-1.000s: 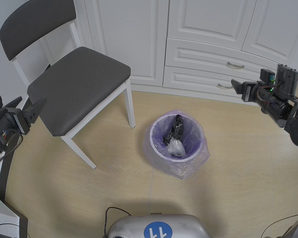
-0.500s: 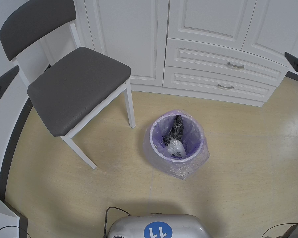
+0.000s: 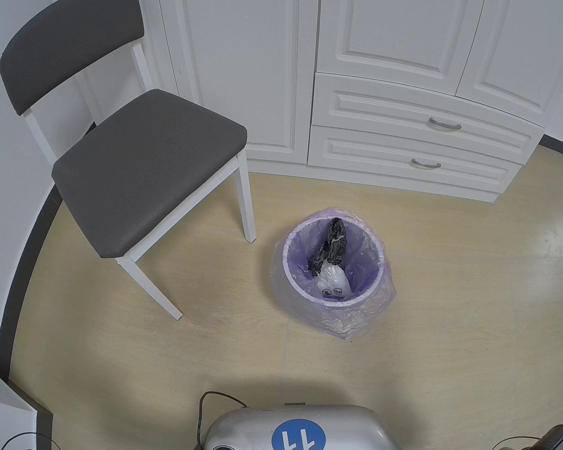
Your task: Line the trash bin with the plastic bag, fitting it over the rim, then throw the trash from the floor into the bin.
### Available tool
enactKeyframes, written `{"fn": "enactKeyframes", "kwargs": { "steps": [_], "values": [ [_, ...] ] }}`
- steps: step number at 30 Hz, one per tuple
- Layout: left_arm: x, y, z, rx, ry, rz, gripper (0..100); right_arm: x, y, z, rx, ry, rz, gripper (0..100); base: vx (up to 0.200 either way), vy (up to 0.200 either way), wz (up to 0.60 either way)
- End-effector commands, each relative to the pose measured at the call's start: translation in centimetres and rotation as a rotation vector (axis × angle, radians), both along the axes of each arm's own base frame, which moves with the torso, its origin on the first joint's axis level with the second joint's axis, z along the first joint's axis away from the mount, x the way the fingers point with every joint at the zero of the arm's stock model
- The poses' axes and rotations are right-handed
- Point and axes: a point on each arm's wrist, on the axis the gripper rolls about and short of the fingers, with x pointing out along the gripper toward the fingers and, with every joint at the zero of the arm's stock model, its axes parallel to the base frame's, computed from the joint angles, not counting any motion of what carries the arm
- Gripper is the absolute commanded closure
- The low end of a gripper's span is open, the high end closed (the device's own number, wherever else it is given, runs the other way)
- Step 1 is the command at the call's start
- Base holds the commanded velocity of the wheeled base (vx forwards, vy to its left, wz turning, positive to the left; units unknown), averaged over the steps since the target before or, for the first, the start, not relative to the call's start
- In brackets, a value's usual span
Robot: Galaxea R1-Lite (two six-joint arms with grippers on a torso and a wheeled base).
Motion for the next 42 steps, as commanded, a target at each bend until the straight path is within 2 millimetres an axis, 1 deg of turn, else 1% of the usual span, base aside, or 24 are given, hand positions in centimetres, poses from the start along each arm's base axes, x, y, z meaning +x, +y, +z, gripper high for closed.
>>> {"fn": "enactKeyframes", "kwargs": {
  "steps": [1,3,4,5,6,8,9,11,12,13,17,19,23,25,26,27,32,35,40,41,42],
  "values": [
    [-6.2,0.6,-2.9,-0.025,-0.077,-0.006,0,-7.5,-0.6,-5.6,0.006,-0.052,-0.053,0,0.0,0.0,0.0],
    [-7.1,0.7,-3.3,-0.026,-0.071,-0.006,0,-8.3,-0.5,-6.7,0.005,-0.052,-0.067,0,0.0,0.0,0.0],
    [-7.9,0.8,-3.6,-0.027,-0.071,-0.003,0,-8.9,-0.4,-7.6,0.005,-0.049,-0.081,0,0.0,0.0,0.0],
    [-8.1,0.8,-3.7,-0.027,-0.069,-0.003,0,-9.1,-0.4,-7.7,0.003,-0.05,-0.083,0,0.0,0.0,0.0],
    [-9.2,0.9,-4.2,-0.028,-0.075,-0.002,0,-9.8,-0.4,-8.8,0.003,-0.049,-0.096,0,0.0,0.0,0.0],
    [-10.3,1.0,-4.9,-0.028,-0.08,-0.003,0,-10.5,-0.3,-9.9,0.001,-0.042,-0.105,0,0.0,0.0,0.0],
    [-10.8,1.1,-5.3,-0.028,-0.078,-0.003,0,-10.5,-0.2,-10.3,0.005,-0.029,-0.109,0,0.0,0.0,0.0],
    [-11.1,1.1,-5.5,-0.028,-0.078,-0.003,0,-10.4,-0.2,-10.3,0.009,-0.027,-0.108,0,0.0,0.0,0.0],
    [-12.1,1.2,-6.8,-0.025,-0.063,-0.006,0,-10.2,-0.2,-10.6,0.036,-0.025,-0.1,0,0.0,0.0,0.0],
    [-12.1,1.2,-7.2,-0.025,-0.049,-0.003,0,-10.2,-0.2,-10.7,0.049,-0.027,-0.096,0,0.0,0.0,0.0],
    [-12.0,1.1,-7.5,-0.051,-0.022,0.011,0,-10.0,-0.2,-10.9,0.076,-0.026,-0.09,0,0.0,0.0,0.0],
    [-11.8,1.0,-7.7,-0.075,-0.009,0.046,0,-10.1,-0.2,-10.7,0.077,-0.037,-0.079,0,0.0,0.0,0.0],
    [-11.8,0.7,-8.4,-0.07,0.002,0.077,0,-10.2,-0.2,-10.4,0.072,-0.059,-0.073,0,0.0,0.0,0.0],
    [-11.9,0.5,-9.4,-0.064,0.003,0.097,0,-10.2,-0.1,-10.3,0.058,-0.083,-0.051,0,0.0,0.0,0.0],
    [-11.9,0.5,-9.6,-0.063,0.003,0.098,0,-10.2,-0.1,-10.2,0.055,-0.087,-0.047,0,0.0,0.0,0.0],
    [-11.7,0.5,-10.2,-0.058,0.018,0.094,0,-10.1,-0.1,-10.2,0.035,-0.097,-0.023,0,0.0,0.0,0.0],
    [-10.2,0.5,-11.7,-0.045,0.078,0.101,0,-9.5,0.1,-10.5,-0.034,-0.108,0.04,0,0.0,0.0,0.0],
    [-8.9,0.4,-13.6,-0.043,0.098,0.101,0,-8.6,0.3,-11.2,-0.117,-0.136,0.095,0,0.0,0.0,0.0],
    [-7.3,0.4,-16.6,-0.009,0.09,0.137,0,-6.6,0.5,-13.8,-0.234,-0.112,0.138,0,0.0,0.0,0.0],
    [-7.3,0.4,-16.6,-0.009,0.09,0.137,0,-6.6,0.5,-13.8,-0.234,-0.112,0.138,0,0.0,0.0,0.0],
    [-6.6,0.5,-17.9,-0.014,0.11,0.174,0,-5.8,0.5,-15.0,-0.242,-0.098,0.136,0,0.0,0.0,0.0]
  ]
}}
